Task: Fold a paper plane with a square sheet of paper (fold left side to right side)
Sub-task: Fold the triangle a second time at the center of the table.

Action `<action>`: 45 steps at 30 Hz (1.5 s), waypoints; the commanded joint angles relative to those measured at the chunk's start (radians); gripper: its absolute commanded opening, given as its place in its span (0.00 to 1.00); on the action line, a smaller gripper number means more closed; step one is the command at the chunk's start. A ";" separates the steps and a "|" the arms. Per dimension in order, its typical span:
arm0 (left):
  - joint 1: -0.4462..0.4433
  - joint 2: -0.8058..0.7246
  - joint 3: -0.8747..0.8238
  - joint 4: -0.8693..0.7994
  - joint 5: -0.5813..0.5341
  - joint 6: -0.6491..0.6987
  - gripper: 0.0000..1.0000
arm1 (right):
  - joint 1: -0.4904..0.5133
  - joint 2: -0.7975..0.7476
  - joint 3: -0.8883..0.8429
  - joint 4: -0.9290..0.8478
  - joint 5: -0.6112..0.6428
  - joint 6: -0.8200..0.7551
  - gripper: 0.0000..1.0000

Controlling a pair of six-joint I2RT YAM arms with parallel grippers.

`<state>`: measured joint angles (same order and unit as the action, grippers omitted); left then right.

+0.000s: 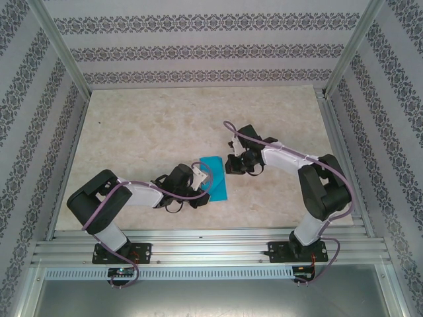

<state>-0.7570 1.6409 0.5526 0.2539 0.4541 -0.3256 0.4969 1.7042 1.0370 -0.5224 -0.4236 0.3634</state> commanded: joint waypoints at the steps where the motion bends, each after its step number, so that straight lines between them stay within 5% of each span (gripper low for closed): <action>1: -0.035 0.011 -0.042 -0.151 0.016 -0.006 0.11 | 0.064 0.010 -0.058 0.132 -0.104 0.107 0.07; 21: 0.006 -0.176 0.056 -0.182 0.076 -0.041 0.14 | 0.106 0.167 -0.037 0.099 -0.002 0.093 0.06; 34: 0.045 0.018 0.134 -0.153 0.139 0.009 0.12 | 0.109 0.169 -0.031 0.083 0.005 0.085 0.06; 45: 0.048 0.023 0.016 -0.113 0.124 -0.030 0.10 | 0.108 0.173 -0.030 0.060 0.025 0.076 0.06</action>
<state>-0.7200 1.6638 0.6155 0.1238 0.5720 -0.3431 0.6071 1.8435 1.0077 -0.4057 -0.4808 0.4690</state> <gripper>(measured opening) 0.102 0.066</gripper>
